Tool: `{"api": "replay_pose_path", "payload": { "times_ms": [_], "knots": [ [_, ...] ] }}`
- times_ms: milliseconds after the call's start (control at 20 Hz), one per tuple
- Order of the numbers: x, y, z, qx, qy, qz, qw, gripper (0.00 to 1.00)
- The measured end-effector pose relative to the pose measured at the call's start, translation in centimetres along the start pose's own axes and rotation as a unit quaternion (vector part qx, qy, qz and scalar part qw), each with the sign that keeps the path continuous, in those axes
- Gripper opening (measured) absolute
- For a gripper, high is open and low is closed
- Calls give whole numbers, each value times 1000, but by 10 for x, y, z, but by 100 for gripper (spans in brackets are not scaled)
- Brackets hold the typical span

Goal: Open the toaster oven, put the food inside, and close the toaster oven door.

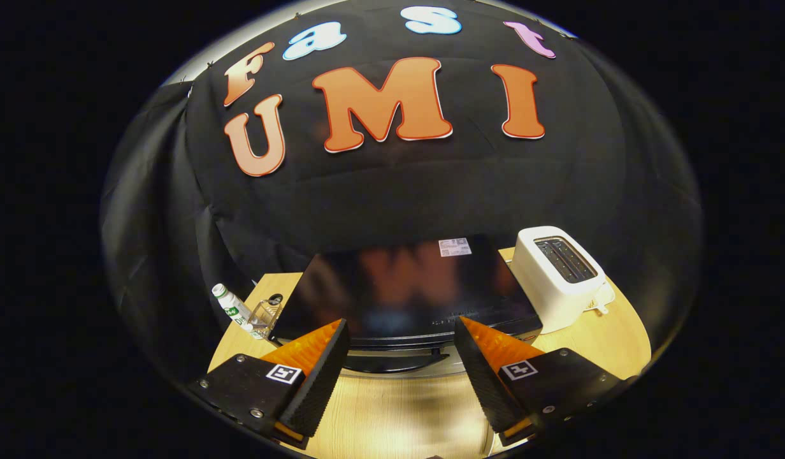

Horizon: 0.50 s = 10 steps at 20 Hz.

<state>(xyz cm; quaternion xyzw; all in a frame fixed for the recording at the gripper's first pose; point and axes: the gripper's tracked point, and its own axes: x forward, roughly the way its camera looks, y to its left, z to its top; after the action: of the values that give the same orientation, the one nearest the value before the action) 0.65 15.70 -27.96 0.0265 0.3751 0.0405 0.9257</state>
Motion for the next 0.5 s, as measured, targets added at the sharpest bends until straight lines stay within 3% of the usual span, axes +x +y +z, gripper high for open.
{"api": "replay_pose_path", "payload": {
  "times_ms": [500],
  "knots": [
    [24,14,-28,-41,21,-19,999,98]
  ]
}}
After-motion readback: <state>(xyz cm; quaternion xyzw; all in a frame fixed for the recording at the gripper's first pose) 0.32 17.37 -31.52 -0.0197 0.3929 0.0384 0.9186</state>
